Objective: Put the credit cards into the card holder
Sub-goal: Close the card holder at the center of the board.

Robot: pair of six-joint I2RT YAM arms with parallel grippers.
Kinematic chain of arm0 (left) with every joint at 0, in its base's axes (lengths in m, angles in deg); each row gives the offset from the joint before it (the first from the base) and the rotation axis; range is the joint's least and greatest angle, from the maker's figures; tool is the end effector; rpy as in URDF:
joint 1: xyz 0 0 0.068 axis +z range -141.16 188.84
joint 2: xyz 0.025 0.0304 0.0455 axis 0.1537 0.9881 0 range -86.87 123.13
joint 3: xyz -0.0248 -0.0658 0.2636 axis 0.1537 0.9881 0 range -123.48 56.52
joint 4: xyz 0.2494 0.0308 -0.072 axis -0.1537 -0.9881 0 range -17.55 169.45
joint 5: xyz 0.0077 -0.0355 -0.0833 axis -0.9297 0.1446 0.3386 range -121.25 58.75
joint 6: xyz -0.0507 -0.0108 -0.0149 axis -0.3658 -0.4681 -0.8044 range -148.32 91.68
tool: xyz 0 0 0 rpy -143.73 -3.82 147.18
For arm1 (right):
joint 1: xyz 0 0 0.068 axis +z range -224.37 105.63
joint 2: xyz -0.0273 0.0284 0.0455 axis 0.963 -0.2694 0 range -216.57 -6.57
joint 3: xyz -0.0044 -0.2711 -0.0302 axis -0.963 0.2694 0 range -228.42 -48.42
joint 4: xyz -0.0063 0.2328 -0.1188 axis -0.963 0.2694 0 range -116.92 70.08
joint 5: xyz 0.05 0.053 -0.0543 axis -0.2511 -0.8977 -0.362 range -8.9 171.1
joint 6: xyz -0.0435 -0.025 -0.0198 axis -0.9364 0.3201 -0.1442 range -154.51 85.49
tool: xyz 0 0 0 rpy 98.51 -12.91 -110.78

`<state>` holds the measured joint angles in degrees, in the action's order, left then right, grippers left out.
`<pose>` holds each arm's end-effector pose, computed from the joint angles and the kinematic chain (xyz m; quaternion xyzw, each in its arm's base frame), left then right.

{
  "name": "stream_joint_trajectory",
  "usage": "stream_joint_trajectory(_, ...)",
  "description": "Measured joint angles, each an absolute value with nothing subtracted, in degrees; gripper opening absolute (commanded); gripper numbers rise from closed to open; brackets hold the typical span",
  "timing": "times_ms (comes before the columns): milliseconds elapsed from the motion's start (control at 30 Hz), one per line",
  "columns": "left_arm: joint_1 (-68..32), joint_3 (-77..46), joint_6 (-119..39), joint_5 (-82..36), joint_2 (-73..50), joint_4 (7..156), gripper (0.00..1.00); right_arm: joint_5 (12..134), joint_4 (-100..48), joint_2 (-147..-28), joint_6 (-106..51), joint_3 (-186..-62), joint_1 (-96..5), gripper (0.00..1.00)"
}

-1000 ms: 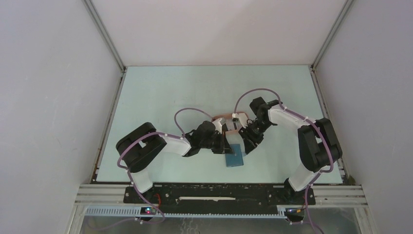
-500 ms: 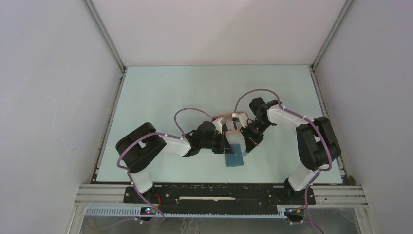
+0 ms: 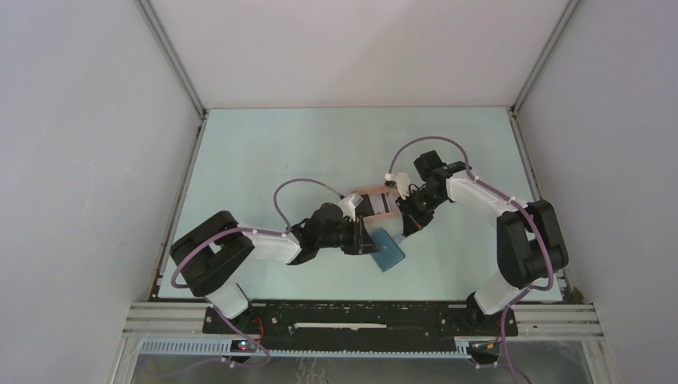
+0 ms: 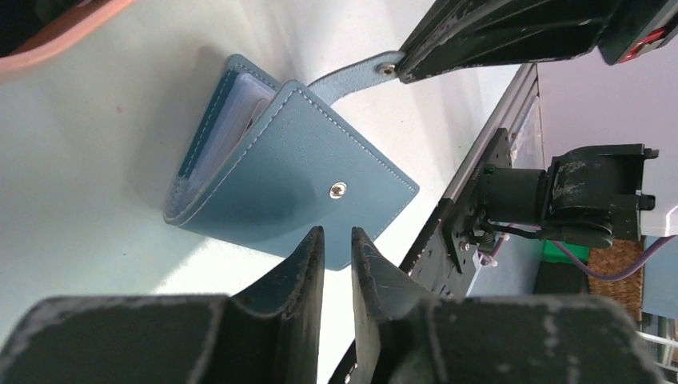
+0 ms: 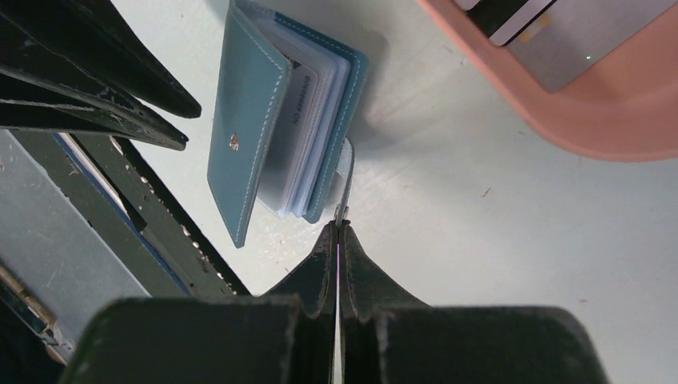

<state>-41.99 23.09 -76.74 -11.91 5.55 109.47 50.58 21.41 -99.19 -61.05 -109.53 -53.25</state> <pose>0.1821 -0.2423 0.1461 0.1031 0.8473 -0.4751 0.2140 0.2646 0.1216 0.1973 -0.4096 0.8696 0.2578 0.0977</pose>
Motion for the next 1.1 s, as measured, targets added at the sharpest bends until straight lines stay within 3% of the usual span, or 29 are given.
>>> stream_joint_trajectory(200,-41.46,22.98,-76.04,-12.55,7.76,110.06,0.22,51.04,20.54,-99.30,-61.05,-111.36,-52.81,0.00)
stream_joint_trajectory(600,-40.48,17.74,-76.35,-13.01,15.04,109.97,0.09,50.21,20.28,-101.88,-61.25,-112.67,-49.40,0.00)
stream_joint_trajectory(1100,-40.48,17.69,-77.42,-12.88,15.78,112.27,0.08,52.72,19.42,-106.36,-61.03,-113.11,-46.82,0.00)
